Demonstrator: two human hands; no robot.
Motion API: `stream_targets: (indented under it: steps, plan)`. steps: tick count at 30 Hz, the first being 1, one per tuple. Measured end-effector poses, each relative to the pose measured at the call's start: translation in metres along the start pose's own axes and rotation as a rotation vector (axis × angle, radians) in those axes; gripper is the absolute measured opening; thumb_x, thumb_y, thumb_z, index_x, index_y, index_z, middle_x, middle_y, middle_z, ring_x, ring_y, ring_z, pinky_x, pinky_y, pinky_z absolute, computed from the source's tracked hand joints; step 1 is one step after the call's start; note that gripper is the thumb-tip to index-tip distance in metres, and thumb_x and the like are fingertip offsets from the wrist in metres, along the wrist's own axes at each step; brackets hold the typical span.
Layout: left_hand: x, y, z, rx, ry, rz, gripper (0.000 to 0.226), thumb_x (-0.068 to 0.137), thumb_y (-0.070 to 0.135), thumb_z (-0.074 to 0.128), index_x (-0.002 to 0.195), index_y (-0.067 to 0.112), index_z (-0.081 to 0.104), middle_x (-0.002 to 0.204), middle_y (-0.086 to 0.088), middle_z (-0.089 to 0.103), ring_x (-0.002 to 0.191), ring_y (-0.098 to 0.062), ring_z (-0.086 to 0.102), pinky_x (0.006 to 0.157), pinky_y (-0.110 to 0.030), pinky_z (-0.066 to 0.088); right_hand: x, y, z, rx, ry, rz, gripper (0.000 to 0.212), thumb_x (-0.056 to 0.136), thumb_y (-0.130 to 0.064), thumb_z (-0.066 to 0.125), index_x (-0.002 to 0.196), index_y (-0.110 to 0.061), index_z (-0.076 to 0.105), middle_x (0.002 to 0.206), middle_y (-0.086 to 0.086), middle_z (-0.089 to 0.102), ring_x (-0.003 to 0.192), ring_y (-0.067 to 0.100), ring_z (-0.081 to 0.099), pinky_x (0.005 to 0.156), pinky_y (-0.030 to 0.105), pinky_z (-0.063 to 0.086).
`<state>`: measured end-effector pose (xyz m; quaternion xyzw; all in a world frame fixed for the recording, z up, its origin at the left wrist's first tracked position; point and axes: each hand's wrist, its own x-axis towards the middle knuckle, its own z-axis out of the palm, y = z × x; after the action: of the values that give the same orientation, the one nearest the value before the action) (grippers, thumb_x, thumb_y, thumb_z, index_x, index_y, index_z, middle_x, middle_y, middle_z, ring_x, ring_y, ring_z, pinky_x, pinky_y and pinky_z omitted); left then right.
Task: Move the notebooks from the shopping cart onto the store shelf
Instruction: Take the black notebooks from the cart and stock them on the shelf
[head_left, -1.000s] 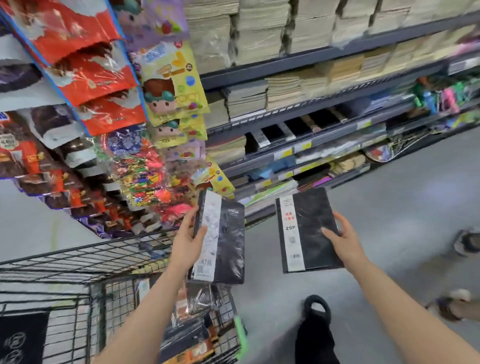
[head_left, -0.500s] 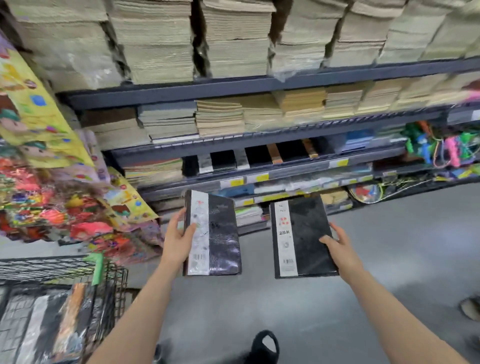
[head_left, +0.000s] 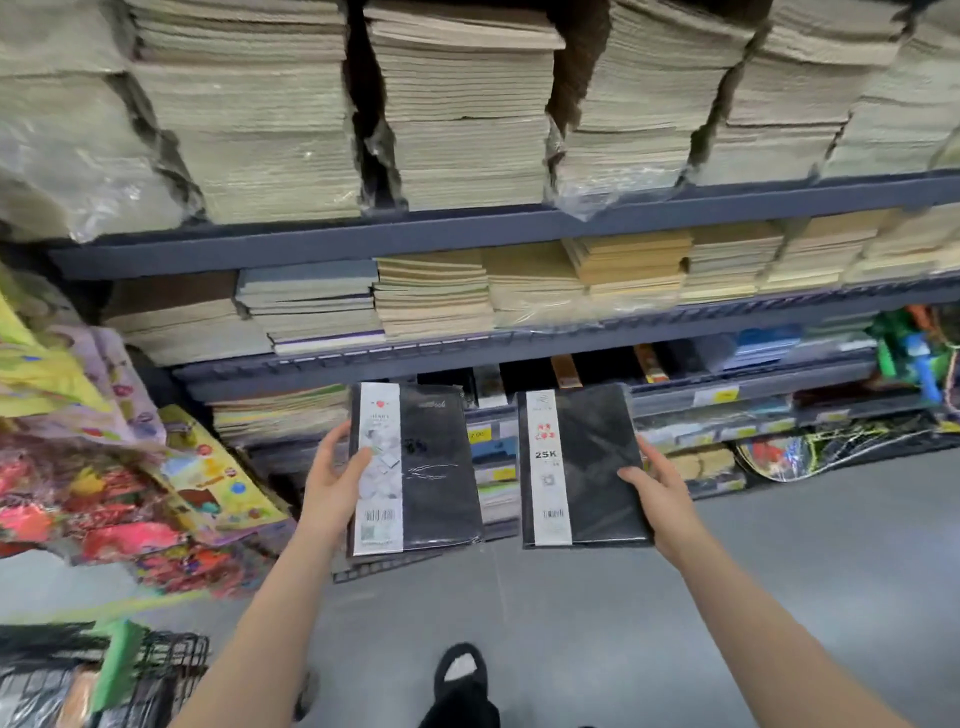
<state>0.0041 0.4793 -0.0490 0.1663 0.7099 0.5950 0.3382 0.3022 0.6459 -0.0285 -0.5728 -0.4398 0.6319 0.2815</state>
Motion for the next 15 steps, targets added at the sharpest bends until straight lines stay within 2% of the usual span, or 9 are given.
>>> stream_targets:
  steps: [2,3,4,6,7,10,11,13,15]
  plan:
    - [0.013,-0.012,-0.006,-0.012,-0.021,-0.007,0.038,0.091,0.010,0.056,0.119,0.035,0.048,0.117,-0.008,0.065,0.082,-0.016,0.068,0.071,-0.028,0.058,0.024,0.000,0.015,-0.017,-0.011,-0.008,0.045,0.088,-0.006,0.053,0.122,-0.034,0.050,0.101,0.005,0.066,0.090,0.023,0.064,0.072,0.034,0.054]
    - [0.017,-0.018,-0.008,0.004,-0.015,0.001,0.041,0.091,0.011,0.056,0.123,0.035,0.048,0.116,-0.004,0.066,0.084,-0.013,0.068,0.076,-0.030,0.057,0.036,0.002,0.022,-0.016,-0.029,-0.013,0.044,0.088,-0.007,0.053,0.123,-0.032,0.050,0.103,0.004,0.066,0.092,0.022,0.065,0.076,0.036,0.055]
    - [0.021,-0.024,-0.009,0.025,-0.006,0.012,0.043,0.091,0.011,0.056,0.126,0.034,0.047,0.110,0.004,0.070,0.083,-0.006,0.068,0.076,-0.026,0.056,0.049,0.004,0.029,-0.012,-0.050,-0.022,0.044,0.088,-0.008,0.053,0.126,-0.030,0.049,0.111,0.004,0.065,0.098,0.023,0.064,0.083,0.038,0.054]
    - [0.025,-0.034,-0.009,0.023,0.029,0.021,0.040,0.091,0.010,0.055,0.125,0.031,0.046,0.081,0.024,0.071,0.067,0.010,0.064,0.057,-0.009,0.050,0.077,0.008,0.044,-0.026,-0.063,-0.061,0.049,0.088,-0.010,0.054,0.131,-0.029,0.047,0.126,0.001,0.057,0.111,0.022,0.057,0.098,0.042,0.047]
    - [0.026,-0.038,-0.008,0.021,0.055,0.036,0.039,0.091,0.011,0.055,0.123,0.032,0.045,0.075,0.028,0.070,0.063,0.014,0.062,0.051,-0.006,0.046,0.091,0.010,0.050,-0.045,-0.061,-0.076,0.049,0.088,-0.011,0.055,0.132,-0.029,0.046,0.128,-0.001,0.054,0.112,0.021,0.055,0.101,0.041,0.044]
    - [0.038,-0.052,-0.007,0.045,0.121,0.098,0.042,0.090,0.020,0.058,0.127,0.035,0.045,0.101,0.015,0.064,0.071,0.010,0.061,0.060,-0.016,0.046,0.132,0.015,0.070,-0.106,-0.104,-0.172,0.053,0.084,-0.017,0.061,0.133,-0.030,0.046,0.133,0.002,0.053,0.121,0.024,0.051,0.106,0.043,0.039]
    - [0.045,-0.058,-0.008,0.039,0.144,0.118,0.042,0.090,0.021,0.058,0.128,0.035,0.046,0.103,0.014,0.060,0.076,0.006,0.058,0.065,-0.019,0.044,0.141,0.018,0.076,-0.142,-0.118,-0.208,0.056,0.084,-0.019,0.063,0.136,-0.027,0.043,0.139,0.004,0.048,0.128,0.025,0.045,0.108,0.040,0.035]
    - [0.062,-0.064,-0.009,0.020,0.178,0.183,0.041,0.090,0.022,0.058,0.126,0.036,0.048,0.095,0.012,0.059,0.078,-0.001,0.054,0.068,-0.019,0.042,0.155,0.020,0.082,-0.227,-0.118,-0.271,0.064,0.085,-0.024,0.064,0.141,-0.019,0.035,0.146,0.006,0.038,0.135,0.022,0.036,0.108,0.033,0.031]
    - [0.080,-0.069,-0.006,-0.013,0.217,0.241,0.040,0.090,0.022,0.058,0.126,0.035,0.049,0.081,0.007,0.056,0.072,-0.007,0.051,0.066,-0.019,0.041,0.169,0.027,0.082,-0.389,-0.080,-0.400,0.066,0.082,-0.034,0.066,0.139,-0.019,0.037,0.147,0.009,0.034,0.134,0.023,0.036,0.107,0.034,0.030]
